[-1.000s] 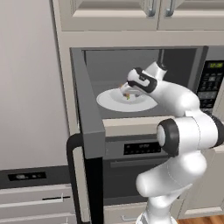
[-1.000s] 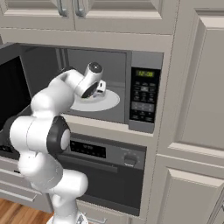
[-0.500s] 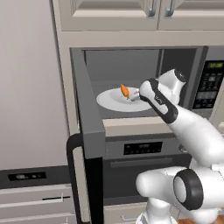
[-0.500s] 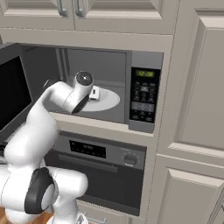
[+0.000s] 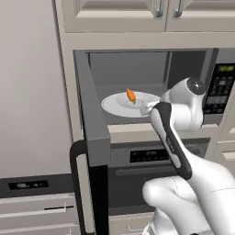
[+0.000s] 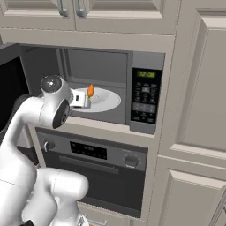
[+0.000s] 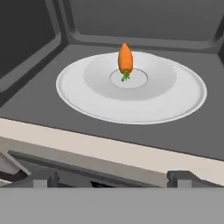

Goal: Pick the carrot from the counter and place it in the microwave.

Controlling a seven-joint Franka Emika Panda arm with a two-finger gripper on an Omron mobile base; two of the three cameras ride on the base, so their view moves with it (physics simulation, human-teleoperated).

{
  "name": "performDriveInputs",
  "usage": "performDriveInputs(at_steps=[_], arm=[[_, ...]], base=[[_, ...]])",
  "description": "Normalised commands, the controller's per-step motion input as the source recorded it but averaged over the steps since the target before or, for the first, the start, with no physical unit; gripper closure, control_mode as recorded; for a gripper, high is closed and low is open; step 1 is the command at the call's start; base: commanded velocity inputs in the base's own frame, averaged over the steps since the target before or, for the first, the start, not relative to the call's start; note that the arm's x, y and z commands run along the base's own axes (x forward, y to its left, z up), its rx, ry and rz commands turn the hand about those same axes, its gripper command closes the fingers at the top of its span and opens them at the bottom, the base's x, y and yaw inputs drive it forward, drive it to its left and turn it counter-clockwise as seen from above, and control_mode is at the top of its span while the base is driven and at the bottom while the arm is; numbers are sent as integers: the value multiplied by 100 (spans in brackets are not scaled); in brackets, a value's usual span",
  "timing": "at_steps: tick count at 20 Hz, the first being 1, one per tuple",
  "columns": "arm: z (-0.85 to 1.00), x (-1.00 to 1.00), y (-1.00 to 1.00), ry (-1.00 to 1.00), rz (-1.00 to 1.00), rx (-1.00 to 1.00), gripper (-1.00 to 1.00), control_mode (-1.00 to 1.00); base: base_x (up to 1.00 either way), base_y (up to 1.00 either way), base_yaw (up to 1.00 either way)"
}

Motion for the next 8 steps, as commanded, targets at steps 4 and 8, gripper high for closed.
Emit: performDriveInputs(at_steps=[4,8], arm=[[0,-100,0,0,-13,-16,-100,-100],[0,-100,-2,0,-14,-9,-100,-100]], base=[[0,0,0],[0,0,0]])
